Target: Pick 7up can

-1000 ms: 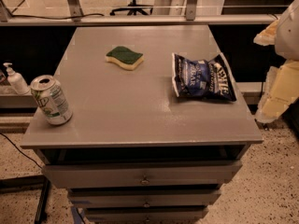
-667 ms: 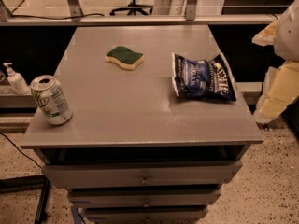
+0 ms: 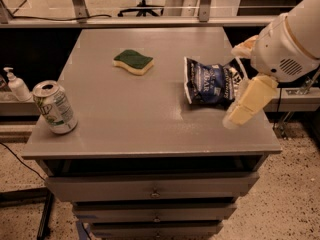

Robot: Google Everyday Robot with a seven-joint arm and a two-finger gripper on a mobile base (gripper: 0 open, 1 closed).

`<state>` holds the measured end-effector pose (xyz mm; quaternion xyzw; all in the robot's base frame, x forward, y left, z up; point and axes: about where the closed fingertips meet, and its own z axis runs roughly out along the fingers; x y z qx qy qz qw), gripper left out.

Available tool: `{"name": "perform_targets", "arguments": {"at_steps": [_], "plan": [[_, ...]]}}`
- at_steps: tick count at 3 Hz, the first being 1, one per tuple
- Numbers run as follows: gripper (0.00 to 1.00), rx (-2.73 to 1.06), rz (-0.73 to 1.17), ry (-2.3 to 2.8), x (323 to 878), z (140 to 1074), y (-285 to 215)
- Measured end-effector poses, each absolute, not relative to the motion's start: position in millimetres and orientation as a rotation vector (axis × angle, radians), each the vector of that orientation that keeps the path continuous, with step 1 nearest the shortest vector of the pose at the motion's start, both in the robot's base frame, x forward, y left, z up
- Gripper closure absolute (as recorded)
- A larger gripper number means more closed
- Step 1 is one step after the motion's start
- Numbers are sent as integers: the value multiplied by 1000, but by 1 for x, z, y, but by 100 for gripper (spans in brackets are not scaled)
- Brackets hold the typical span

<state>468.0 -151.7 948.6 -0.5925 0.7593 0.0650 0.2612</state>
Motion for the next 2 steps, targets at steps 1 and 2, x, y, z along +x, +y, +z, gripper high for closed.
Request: {"name": "perform_targets", "arguments": {"at_steps": [1,2], "plan": [[0,-1515,338,1964,485,940,-118],[0,-1433,475,1839,490,943,-72]]}}
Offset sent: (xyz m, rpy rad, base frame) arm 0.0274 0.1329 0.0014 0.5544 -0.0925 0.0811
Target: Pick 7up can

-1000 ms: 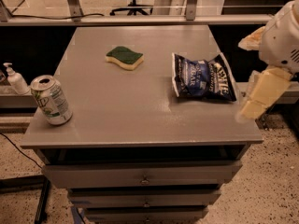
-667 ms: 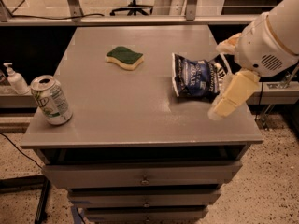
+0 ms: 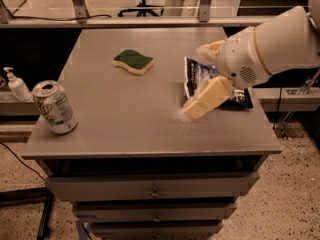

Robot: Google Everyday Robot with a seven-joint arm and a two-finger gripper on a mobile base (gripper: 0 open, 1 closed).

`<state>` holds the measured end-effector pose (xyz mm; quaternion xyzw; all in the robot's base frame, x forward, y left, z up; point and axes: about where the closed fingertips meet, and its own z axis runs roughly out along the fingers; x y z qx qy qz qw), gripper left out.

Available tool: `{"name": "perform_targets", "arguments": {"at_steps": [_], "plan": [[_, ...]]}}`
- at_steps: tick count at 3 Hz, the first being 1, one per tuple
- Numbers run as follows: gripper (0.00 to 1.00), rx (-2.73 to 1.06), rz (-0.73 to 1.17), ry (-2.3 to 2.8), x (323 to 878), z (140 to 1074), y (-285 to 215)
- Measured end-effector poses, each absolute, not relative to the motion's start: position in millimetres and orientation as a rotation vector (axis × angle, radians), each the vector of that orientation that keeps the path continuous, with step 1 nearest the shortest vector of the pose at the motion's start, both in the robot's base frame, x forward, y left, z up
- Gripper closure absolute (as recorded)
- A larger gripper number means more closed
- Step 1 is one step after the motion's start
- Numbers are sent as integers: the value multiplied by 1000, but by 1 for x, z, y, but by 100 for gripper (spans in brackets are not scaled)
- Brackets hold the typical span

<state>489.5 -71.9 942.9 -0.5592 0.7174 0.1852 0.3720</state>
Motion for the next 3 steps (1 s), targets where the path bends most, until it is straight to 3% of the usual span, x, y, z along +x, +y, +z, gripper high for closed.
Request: {"name": "perform_targets", "arguments": {"at_steps": [3], "plan": [[0,-1390,550,1813,493,951,-58]]}}
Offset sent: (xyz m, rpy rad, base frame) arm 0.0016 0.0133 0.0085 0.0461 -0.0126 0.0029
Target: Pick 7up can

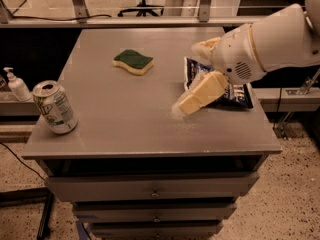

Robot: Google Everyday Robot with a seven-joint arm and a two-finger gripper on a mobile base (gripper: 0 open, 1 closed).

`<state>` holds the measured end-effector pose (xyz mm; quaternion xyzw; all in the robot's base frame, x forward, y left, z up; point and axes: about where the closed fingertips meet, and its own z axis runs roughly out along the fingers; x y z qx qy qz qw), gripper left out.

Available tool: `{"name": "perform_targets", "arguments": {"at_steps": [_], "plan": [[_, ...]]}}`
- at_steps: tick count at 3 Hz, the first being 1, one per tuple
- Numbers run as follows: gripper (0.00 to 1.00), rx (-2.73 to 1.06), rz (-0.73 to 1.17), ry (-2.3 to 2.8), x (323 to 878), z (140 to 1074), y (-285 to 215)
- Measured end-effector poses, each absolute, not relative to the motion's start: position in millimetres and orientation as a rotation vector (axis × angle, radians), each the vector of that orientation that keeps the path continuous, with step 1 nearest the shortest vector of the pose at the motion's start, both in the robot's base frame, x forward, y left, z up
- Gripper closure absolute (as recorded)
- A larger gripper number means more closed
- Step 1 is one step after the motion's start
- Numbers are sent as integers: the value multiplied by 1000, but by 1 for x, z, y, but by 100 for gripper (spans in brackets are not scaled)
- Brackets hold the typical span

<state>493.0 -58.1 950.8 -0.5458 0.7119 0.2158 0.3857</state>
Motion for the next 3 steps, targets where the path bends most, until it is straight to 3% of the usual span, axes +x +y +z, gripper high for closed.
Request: {"name": "perform_targets", "arguments": {"at_steps": [3], "plan": [[0,-1736,907,1434,476,854,108]]}}
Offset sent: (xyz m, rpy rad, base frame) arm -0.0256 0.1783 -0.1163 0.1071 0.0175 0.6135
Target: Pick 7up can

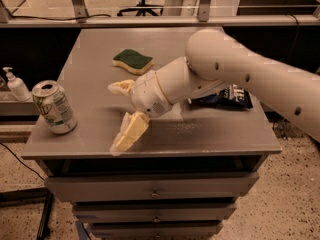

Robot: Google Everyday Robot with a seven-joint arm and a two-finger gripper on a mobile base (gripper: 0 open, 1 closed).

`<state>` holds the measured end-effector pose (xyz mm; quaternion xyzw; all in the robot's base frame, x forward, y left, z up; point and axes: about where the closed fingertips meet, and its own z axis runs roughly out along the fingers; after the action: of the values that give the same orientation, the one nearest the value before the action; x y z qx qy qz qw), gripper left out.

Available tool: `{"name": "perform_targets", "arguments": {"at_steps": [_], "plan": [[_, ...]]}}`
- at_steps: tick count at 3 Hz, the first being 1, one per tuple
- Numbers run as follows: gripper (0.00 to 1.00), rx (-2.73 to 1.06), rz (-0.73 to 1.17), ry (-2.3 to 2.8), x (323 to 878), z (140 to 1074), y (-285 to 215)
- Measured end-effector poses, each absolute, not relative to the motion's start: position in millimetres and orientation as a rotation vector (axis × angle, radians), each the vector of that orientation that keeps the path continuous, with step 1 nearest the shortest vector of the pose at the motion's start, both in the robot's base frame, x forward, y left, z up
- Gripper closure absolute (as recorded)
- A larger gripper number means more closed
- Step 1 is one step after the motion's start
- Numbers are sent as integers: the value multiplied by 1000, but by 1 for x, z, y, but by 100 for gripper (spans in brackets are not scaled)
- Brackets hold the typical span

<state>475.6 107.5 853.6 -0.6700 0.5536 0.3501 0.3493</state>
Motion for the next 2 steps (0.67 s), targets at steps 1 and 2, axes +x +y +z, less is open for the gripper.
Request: {"name": "perform_targets", "arguments": {"at_steps": [1,2], "plan": [[0,-1719,958,1359,481,838,154],[0,-1653,954,1337,497,841,193]]}}
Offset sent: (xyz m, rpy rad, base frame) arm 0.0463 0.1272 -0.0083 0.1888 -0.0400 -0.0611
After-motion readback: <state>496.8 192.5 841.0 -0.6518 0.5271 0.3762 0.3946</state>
